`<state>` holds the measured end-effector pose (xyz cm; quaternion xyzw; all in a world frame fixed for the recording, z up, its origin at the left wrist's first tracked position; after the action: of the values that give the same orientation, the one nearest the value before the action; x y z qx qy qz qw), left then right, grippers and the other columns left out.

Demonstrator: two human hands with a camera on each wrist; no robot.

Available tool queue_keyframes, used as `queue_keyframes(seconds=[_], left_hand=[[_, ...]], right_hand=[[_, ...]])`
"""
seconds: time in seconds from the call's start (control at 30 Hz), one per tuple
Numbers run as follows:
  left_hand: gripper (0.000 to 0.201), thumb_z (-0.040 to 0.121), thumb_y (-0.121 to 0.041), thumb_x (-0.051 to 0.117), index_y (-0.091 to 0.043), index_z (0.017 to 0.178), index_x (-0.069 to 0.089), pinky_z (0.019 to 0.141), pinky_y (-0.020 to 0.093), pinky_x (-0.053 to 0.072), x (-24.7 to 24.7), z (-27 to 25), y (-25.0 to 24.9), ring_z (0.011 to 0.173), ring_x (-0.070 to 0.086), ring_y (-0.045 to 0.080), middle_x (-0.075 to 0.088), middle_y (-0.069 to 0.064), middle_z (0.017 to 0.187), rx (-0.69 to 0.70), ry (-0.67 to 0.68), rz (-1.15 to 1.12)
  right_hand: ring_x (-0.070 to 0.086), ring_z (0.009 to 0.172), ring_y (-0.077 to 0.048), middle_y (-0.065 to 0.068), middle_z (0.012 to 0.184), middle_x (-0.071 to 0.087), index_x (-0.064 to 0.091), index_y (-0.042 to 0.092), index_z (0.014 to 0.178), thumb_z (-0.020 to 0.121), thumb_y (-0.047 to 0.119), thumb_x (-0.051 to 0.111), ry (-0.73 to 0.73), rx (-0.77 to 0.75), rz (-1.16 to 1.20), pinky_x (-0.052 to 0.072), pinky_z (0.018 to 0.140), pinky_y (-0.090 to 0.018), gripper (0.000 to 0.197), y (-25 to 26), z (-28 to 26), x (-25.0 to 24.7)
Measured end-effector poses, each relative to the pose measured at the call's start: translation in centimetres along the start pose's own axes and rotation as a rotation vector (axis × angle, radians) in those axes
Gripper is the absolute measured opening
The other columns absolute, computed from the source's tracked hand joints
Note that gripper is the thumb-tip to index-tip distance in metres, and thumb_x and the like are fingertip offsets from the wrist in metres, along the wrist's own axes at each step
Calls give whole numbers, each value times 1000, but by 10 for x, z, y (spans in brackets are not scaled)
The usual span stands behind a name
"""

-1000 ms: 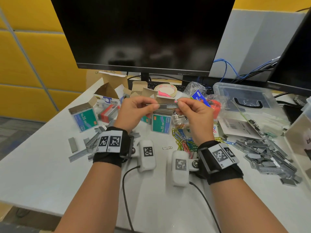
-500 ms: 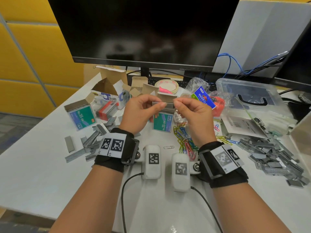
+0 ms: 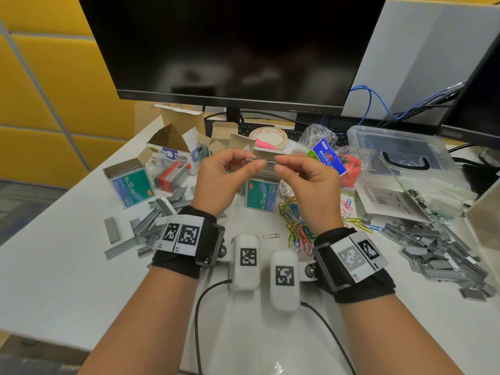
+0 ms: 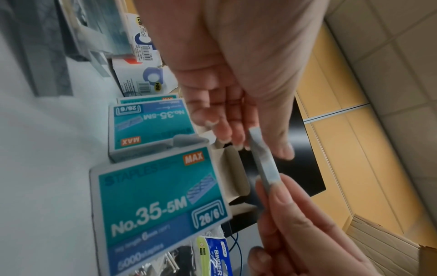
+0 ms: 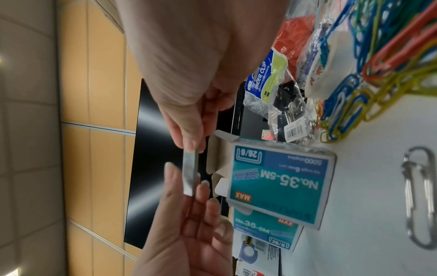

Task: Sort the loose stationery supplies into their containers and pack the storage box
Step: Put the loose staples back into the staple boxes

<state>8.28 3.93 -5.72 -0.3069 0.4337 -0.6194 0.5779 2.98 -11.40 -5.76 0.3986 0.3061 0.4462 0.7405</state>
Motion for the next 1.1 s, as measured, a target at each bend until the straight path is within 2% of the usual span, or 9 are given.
queue_keyframes(seconds=[0.07, 0.13, 0.27, 0.4, 0.53, 0.63, 0.7, 0.87, 1.1], left_hand=[[13, 92, -23, 57, -14, 94, 65, 51, 9, 40, -2, 2, 3, 62, 53, -2, 59, -8, 73, -25, -39, 26], [19, 96, -23, 50, -11, 100, 64, 48, 8, 39, -5, 3, 8, 55, 50, -3, 54, -9, 69, -69, -68, 63], [3, 92, -16, 57, -18, 93, 59, 47, 17, 40, -4, 3, 20, 43, 43, 3, 48, 0, 61, -193, -4, 141], [10, 93, -17, 57, -12, 100, 54, 39, 19, 38, 0, 0, 20, 41, 48, 8, 56, 3, 63, -283, 85, 143], [8, 94, -10, 53, -16, 99, 49, 41, 24, 42, 3, -3, 19, 47, 56, 17, 57, 8, 67, -353, 134, 45], [11, 94, -9, 52, -18, 98, 48, 42, 25, 43, 3, -3, 19, 50, 57, 20, 57, 9, 68, -374, 145, 33], [13, 93, -8, 52, -18, 100, 48, 42, 25, 43, 3, -4, 19, 50, 57, 20, 57, 10, 68, -375, 152, 31], [15, 93, -5, 49, -14, 105, 46, 41, 23, 43, 4, -4, 18, 45, 54, 15, 56, 9, 64, -364, 156, 48], [18, 90, -2, 48, -17, 100, 45, 39, 22, 39, 5, -4, 19, 40, 49, 12, 54, 7, 61, -371, 152, 46]], right_hand=[[63, 85, -9, 7, 87, 68, 70, 17, 97, 84, 4, 66, -53, 0, -9, 54, 76, -24, 19, -2, 1, -2], [64, 87, -14, 1, 89, 70, 71, 15, 98, 84, 4, 66, -76, 2, -43, 55, 80, -31, 18, -4, 1, -3], [63, 87, -19, -1, 91, 70, 73, 14, 97, 84, 7, 66, -72, -42, -169, 54, 80, -38, 16, -3, 2, -5], [62, 88, -23, 6, 87, 67, 73, 15, 97, 84, 9, 65, -65, -109, -244, 53, 78, -43, 16, -2, 2, -5], [60, 88, -22, 13, 84, 63, 73, 14, 97, 84, 8, 65, -39, -128, -286, 52, 78, -40, 16, -2, 1, -4], [59, 91, -22, 12, 85, 63, 73, 14, 98, 85, 9, 64, -18, -121, -285, 51, 77, -34, 16, -3, 1, -4], [59, 91, -22, 9, 86, 63, 73, 15, 98, 86, 9, 64, -13, -114, -291, 50, 77, -35, 16, -4, 1, -4], [59, 85, -26, 10, 82, 64, 73, 14, 95, 85, 8, 64, -52, -124, -306, 51, 75, -44, 15, -5, 3, -5], [58, 82, -22, 10, 82, 63, 73, 14, 96, 85, 8, 64, -50, -124, -324, 50, 74, -36, 15, -4, 2, -5]])
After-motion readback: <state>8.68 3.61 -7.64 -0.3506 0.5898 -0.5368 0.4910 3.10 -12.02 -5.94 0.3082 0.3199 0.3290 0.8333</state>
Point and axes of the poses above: each hand's wrist, its own z-axis towards the middle knuckle, its own x-axis out of the palm, y = z × x, the point moved 5 cm from there along z, towards the middle knuckle
